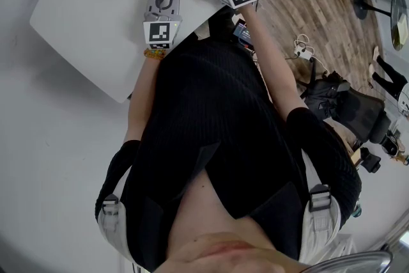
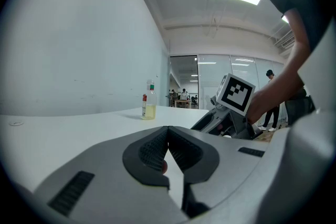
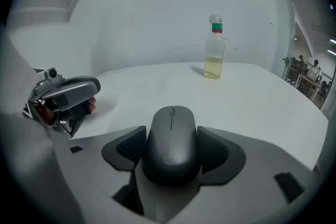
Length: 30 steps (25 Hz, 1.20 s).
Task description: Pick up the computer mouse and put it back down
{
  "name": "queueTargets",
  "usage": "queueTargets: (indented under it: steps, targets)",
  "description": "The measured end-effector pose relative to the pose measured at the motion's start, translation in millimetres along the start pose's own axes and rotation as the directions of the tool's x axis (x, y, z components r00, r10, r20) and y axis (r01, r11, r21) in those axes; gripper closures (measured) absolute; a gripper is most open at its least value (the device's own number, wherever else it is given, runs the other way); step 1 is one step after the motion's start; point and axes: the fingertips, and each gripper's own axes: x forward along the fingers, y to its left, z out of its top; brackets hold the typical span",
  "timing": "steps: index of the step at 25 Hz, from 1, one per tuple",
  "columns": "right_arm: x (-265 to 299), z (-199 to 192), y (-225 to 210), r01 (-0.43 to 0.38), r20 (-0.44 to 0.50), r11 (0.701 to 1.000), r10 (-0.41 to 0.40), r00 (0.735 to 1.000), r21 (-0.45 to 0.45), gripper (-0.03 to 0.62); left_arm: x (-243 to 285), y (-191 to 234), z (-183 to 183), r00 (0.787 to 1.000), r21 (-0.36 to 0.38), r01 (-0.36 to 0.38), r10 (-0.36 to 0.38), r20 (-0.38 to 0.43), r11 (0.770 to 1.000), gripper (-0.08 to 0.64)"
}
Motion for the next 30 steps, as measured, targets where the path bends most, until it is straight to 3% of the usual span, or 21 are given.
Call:
queueTargets:
  steps: [5,13,17,24,27,30]
  targets:
    - [-1.7,0.2,1.8,-0.027,0.024,0.999,0.028,0.999,-0.026,0.306,4.5,-0.3,-1.3,1.000,-0.002,0.003,-0.003,-0.002,1.000,0.546]
    - [-24.9,15.5,-8.0,0.010,0.110,1.000,-0.010,0.994,0.003,0.305,8.5,-1.4,-5.0,1.000,-0.004,0.004,-0.004,-0.005,1.000,0.548]
    - [-46.6,36.6,-14.4,0.016,0.197,0.999,-0.021,0.980,0.028,0.307,16.6,-1.5,-10.6,1.000,-0.007,0.007,-0.007,-0.005,1.000,0.548]
    - [-102.5,89.7,-0.1,0.092,0.446,0.996,-0.073,0.892,-0.021,0.307,22.6,-4.9,-18.2,1.000,-0.003,0.018,-0.018,-0.012,1.000,0.546]
    - [-113.7,94.9,8.4,0.138,0.513,0.990,-0.106,0.852,-0.024,0.308,24.6,-4.4,-24.2,1.000,0.001,0.006,-0.006,0.002,1.000,0.546]
    - [-134.2,101.7,34.2,0.162,0.549,0.987,-0.124,0.827,-0.022,0.308,-1.0,-5.4,-1.4,0.998,0.019,-0.027,0.026,0.056,0.999,0.548]
